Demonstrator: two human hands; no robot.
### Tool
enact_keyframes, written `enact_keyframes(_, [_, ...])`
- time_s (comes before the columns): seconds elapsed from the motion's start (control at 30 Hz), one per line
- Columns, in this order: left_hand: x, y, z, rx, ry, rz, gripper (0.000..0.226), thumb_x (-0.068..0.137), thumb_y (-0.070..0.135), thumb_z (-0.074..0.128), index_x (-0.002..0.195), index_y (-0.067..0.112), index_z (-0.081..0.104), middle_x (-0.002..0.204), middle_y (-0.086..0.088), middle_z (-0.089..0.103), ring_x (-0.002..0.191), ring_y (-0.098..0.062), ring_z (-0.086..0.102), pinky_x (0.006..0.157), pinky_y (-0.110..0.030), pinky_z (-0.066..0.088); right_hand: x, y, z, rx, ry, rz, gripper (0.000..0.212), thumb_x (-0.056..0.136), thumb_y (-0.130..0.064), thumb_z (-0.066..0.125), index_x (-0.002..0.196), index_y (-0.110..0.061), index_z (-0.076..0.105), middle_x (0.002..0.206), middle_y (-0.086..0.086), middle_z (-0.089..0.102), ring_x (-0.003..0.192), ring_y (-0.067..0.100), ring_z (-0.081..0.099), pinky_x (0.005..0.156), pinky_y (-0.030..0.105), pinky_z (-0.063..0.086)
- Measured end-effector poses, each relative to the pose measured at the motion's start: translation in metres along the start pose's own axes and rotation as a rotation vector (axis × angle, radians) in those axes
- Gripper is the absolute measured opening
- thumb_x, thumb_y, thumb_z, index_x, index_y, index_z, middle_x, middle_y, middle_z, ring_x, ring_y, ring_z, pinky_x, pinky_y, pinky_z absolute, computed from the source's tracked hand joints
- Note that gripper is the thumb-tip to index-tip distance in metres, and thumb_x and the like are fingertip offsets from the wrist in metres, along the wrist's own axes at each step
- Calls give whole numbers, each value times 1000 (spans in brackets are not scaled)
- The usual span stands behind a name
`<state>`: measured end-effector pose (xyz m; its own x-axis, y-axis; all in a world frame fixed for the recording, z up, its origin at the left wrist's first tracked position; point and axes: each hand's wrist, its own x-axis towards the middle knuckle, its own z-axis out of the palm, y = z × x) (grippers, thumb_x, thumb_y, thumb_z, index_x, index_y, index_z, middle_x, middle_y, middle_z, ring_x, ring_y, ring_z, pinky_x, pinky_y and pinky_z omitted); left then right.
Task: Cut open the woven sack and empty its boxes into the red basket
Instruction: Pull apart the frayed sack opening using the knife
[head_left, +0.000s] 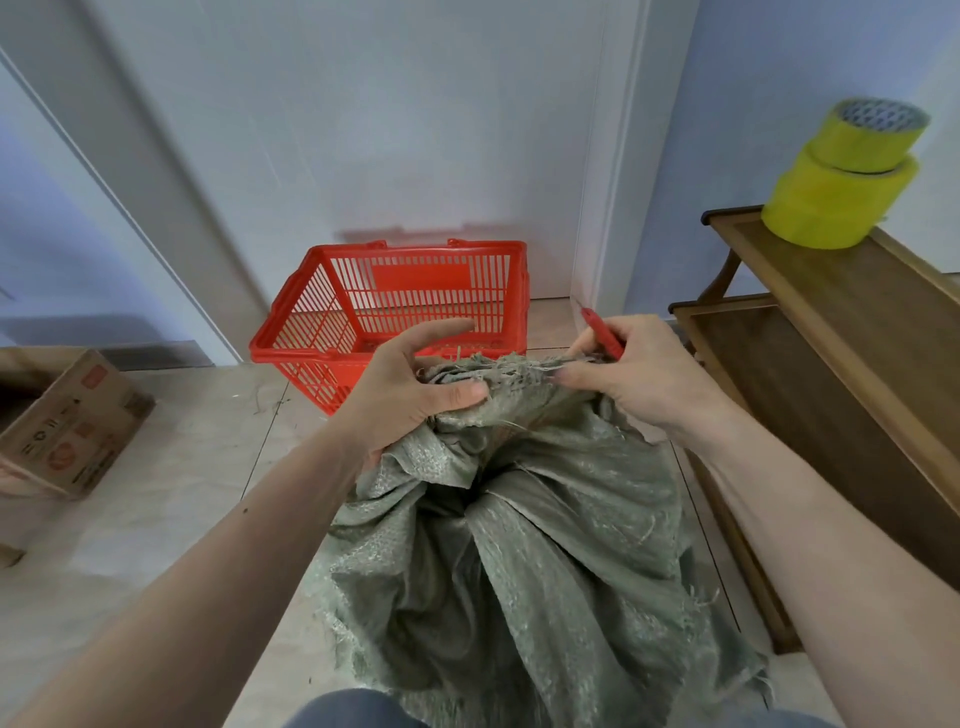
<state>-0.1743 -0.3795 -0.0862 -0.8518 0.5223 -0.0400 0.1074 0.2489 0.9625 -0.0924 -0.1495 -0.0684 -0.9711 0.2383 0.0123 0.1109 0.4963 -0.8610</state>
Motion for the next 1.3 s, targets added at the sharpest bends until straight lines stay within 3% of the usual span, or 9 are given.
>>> enact_keyframes(0.13, [1, 0, -5, 59, 2, -24, 57, 59, 23, 93, 112, 31, 74, 120, 4, 70, 116, -16, 60, 102, -41, 50, 0, -2, -11, -96, 18, -31, 15, 71, -21, 88, 72, -16, 74, 70, -1, 69, 70, 15, 63, 73, 33, 50])
enact_keyframes(0.27, [3, 11, -7, -16, -129, -92, 46, 67, -6, 83, 108, 13, 75, 104, -11, 76, 96, -29, 74, 77, -33, 62, 0, -3, -11, -183, 67, -62, 17, 68, -18, 89, 72, -17, 72, 72, -3, 68, 70, 11, 63, 68, 29, 46])
enact_keyframes(0.37, [1, 17, -2, -121, -185, -110, 32, 69, 8, 80, 100, 3, 73, 89, -13, 76, 77, -24, 74, 66, -30, 62, -1, -8, -12, -145, -17, -71, 19, 67, -15, 87, 78, -17, 71, 71, -9, 63, 66, -1, 58, 70, 26, 42])
enact_keyframes(0.53, [1, 25, 8, -156, -157, 11, 18, 80, 23, 72, 94, 12, 74, 86, -7, 75, 78, -19, 72, 70, -28, 60, -1, -23, -4, -42, -65, -118, 27, 74, -44, 82, 95, -30, 71, 89, -16, 70, 86, -1, 65, 79, 25, 49])
enact_keyframes(0.77, [2, 25, 8, -103, -106, 110, 47, 77, 12, 79, 122, 24, 69, 126, 6, 68, 118, -18, 65, 95, -35, 55, 4, -22, -3, -69, 34, -142, 13, 73, -25, 86, 76, -22, 74, 67, -12, 68, 66, 3, 64, 69, 25, 50])
enact_keyframes(0.93, [-1, 21, 15, -114, -102, 94, 26, 88, 4, 69, 109, 19, 74, 110, -9, 74, 102, -28, 70, 88, -40, 60, 1, -22, -7, -136, 82, -151, 11, 78, -30, 82, 81, -23, 74, 72, -16, 68, 72, 0, 63, 75, 30, 52])
enact_keyframes(1.1, [-1, 19, 18, -104, -18, 70, 15, 88, 5, 71, 101, 14, 73, 88, -5, 73, 79, -22, 70, 71, -38, 64, -12, -27, -11, -477, 103, -177, 51, 85, -70, 52, 117, -30, 54, 111, -8, 46, 93, 10, 51, 80, 32, 40])
enact_keyframes(1.2, [-1, 20, 20, -124, -12, 55, 18, 87, 4, 71, 103, 12, 71, 85, 0, 76, 77, -19, 72, 68, -38, 64, -23, -29, -8, -581, 165, -270, 45, 101, -56, 27, 111, -28, 61, 103, -10, 58, 90, 15, 60, 73, 32, 41])
enact_keyframes(1.3, [0, 24, 21, -130, -12, 52, 21, 87, 3, 71, 107, 10, 70, 85, 0, 77, 78, -19, 73, 68, -40, 64, -27, -27, -4, -715, 220, -341, 31, 100, -50, 42, 106, -25, 58, 91, -10, 67, 79, 17, 65, 67, 33, 51])
